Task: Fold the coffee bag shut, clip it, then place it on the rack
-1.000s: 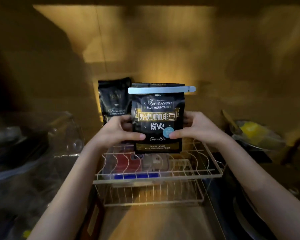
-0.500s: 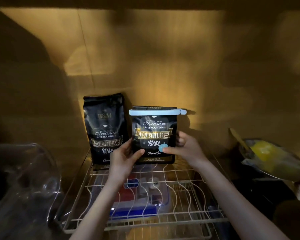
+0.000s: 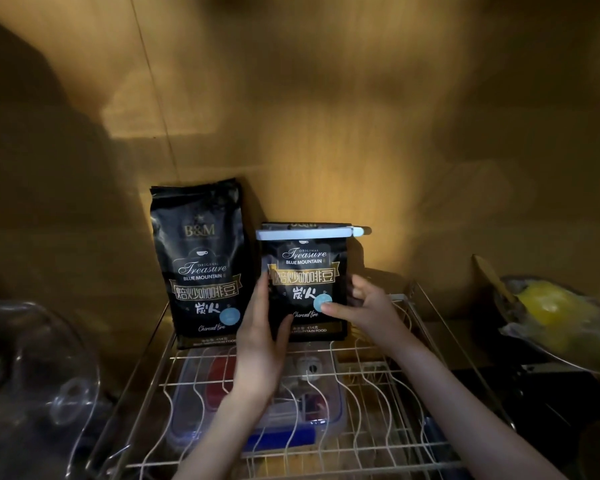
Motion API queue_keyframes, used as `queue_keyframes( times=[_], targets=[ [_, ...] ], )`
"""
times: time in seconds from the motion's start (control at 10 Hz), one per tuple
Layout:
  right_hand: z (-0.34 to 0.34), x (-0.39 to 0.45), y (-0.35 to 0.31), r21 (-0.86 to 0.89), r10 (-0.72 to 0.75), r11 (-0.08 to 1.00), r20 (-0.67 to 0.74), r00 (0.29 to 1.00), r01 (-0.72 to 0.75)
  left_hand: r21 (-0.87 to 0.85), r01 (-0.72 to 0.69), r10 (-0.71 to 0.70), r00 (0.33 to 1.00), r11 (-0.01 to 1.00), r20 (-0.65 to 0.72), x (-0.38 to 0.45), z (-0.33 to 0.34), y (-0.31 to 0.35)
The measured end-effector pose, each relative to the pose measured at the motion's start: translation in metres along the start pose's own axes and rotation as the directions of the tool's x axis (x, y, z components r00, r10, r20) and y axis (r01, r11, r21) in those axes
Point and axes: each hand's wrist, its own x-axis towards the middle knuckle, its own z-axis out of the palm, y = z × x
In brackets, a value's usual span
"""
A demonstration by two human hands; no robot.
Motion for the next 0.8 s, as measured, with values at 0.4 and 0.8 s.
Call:
queue_keyframes(
  times=[0.4,0.8],
  targets=[
    [0.008,0.001,-0.004,-0.035,0.118,0.992,0.026,0.993,-0.117,0.066,0.007,-0.011,0.998,0.998,0.064,-0.004,0.013,0.008],
    [-0.028,-0.099,-0.162,0.013,-0.407,0.902,-0.306,0.861,0.432,0.124,-0.092,0.085,0.994,0.988,0.063,0.045,-0.058,0.076]
  ],
)
